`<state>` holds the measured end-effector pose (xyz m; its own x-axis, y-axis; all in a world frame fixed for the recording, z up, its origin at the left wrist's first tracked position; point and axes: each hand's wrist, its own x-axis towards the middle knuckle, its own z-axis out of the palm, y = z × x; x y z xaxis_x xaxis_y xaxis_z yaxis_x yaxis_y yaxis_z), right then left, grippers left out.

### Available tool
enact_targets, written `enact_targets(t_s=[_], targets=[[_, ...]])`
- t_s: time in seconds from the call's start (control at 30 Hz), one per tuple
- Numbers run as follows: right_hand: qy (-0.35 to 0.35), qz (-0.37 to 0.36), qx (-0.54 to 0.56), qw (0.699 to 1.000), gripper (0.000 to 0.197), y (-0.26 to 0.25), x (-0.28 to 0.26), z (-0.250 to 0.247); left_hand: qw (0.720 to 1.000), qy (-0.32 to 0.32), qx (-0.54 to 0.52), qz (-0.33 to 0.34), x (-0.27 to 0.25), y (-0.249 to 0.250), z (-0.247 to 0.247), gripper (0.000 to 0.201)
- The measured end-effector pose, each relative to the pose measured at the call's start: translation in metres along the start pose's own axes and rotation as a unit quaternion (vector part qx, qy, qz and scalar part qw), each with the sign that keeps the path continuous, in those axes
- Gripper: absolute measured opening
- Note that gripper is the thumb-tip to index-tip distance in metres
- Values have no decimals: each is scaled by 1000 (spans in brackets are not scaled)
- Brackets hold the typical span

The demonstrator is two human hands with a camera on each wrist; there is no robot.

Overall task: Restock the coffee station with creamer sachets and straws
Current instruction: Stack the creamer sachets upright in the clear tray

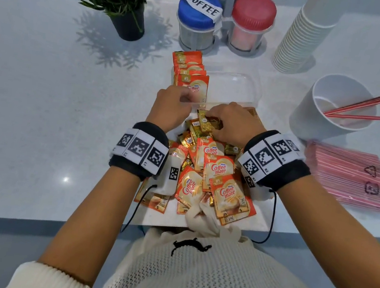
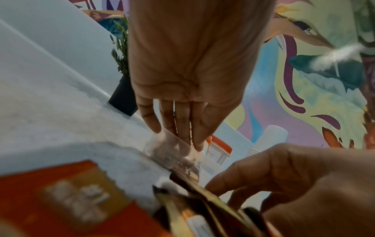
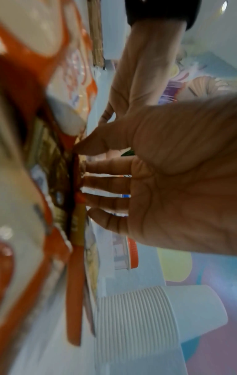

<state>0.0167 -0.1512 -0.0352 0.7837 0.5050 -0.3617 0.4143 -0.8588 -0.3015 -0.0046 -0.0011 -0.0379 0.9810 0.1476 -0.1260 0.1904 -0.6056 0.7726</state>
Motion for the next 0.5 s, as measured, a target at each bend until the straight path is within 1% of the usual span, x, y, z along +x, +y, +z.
enact_targets(t_s=[0.13, 0.23, 0.37, 0.43, 0.5], targets=[[30, -24, -65, 997, 43, -8, 2, 3, 1000, 6, -7, 5, -1, 4, 0, 21], [55, -23, -76, 995, 39, -9, 4, 4, 999, 20, -24, 13, -2, 5, 2, 21], [68, -30, -93, 993, 37, -10, 7, 2, 998, 30, -49, 17, -4, 10, 2, 20], [79, -28, -64, 994, 35, -9, 7, 1, 998, 29, -57, 20, -5, 12, 2, 20], [111, -4, 18, 994, 31, -5, 3, -2, 997, 26, -67, 22, -7, 12, 0, 20]])
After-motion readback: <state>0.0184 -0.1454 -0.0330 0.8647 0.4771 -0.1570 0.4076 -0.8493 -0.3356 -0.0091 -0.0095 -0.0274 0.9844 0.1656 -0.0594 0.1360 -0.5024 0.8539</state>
